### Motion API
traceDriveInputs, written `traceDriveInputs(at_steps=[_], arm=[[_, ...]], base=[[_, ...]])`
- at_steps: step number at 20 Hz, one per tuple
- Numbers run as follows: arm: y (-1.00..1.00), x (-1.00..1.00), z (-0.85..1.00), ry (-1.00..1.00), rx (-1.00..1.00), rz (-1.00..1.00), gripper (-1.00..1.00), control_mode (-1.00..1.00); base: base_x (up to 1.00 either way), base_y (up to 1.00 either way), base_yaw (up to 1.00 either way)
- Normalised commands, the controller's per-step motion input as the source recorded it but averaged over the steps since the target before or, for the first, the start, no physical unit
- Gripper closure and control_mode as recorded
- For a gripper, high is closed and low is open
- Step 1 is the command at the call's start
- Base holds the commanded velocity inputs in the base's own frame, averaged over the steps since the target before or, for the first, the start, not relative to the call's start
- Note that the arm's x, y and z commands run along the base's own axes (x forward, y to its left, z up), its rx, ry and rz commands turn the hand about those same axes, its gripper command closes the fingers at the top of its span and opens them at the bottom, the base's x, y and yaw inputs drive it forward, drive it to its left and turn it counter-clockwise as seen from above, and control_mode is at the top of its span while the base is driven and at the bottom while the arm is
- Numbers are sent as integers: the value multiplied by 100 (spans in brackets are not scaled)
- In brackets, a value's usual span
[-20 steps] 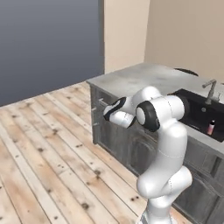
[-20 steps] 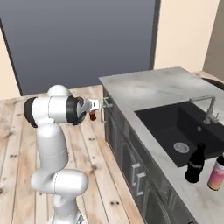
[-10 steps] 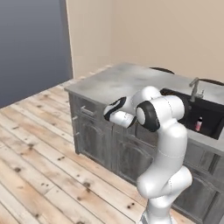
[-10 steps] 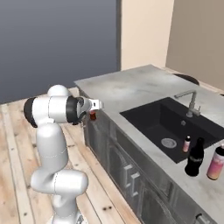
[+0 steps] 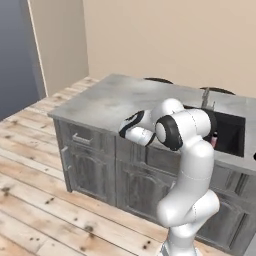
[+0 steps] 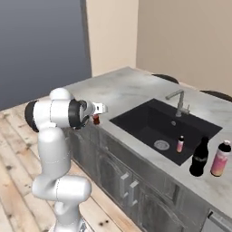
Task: Place the large bottle from the dining counter next to the other large bottle outside the sink, and place the small bottle from the dining counter next to the other small bottle inside the sink.
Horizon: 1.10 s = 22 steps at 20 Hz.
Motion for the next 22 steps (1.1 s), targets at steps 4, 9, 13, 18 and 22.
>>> traceDriveInputs(at_steps=[4,9,13,18,22], arm=[[0,0,0,0,0,0,100,100],[0,0,0,0,0,0,100,100],[0,0,0,0,0,0,100,100],[0,0,0,0,0,0,100,100],[0,0,0,0,0,0,100,100]], base=[[12,50,-38],[15,50,-38],[19,52,-34],[24,50,-30],[18,40,-28]])
